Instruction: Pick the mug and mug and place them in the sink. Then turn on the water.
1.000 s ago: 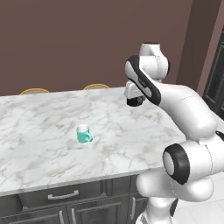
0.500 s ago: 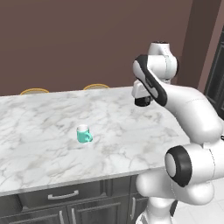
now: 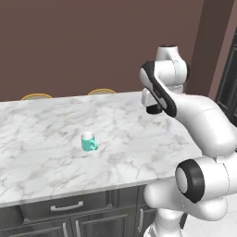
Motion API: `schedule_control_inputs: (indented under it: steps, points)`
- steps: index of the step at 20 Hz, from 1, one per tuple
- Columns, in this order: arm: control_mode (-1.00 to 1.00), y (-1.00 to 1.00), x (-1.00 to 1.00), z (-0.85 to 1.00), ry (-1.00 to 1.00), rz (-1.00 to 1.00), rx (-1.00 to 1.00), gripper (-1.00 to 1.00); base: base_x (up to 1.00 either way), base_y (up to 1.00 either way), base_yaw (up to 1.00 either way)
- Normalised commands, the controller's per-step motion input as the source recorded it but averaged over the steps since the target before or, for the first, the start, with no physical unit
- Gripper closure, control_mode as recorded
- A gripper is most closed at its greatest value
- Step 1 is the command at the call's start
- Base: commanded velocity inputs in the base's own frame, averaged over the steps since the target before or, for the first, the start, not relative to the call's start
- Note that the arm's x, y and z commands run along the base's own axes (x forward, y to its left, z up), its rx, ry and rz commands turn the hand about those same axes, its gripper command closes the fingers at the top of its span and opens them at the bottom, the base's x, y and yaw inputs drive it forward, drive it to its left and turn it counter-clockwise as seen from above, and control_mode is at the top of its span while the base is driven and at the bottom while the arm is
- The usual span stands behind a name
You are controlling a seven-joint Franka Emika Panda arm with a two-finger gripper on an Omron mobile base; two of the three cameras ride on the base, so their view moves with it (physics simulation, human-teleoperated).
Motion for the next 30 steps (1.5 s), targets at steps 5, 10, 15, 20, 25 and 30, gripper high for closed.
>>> schedule_control_inputs:
  steps: [5, 10, 15, 20, 25, 30]
  points:
    - [-1.0, -0.01, -0.02, 0.0, 0.0, -0.04, -0.04, 1.0, 0.0, 0.0, 0.0]
    - [-1.0, -0.19, -0.08, 0.0, 0.0, -0.03, 0.0, 1.0, 0.0, 0.0, 0.0]
    - [-1.0, -0.26, -0.21, 0.0, 0.0, -0.01, 0.0, 1.0, 0.0, 0.0, 0.0]
    - [-1.0, -0.25, -0.31, 0.0, 0.0, 0.0, 0.0, 1.0, 0.0, 0.0, 0.0]
    - [-1.0, -0.24, -0.32, 0.0, 0.0, 0.0, 0.01, 1.0, 0.0, 0.0, 0.0]
    - [-1.0, -0.09, -0.28, 0.0, 0.0, 0.0, 0.0, 1.0, 0.0, 0.0, 0.0]
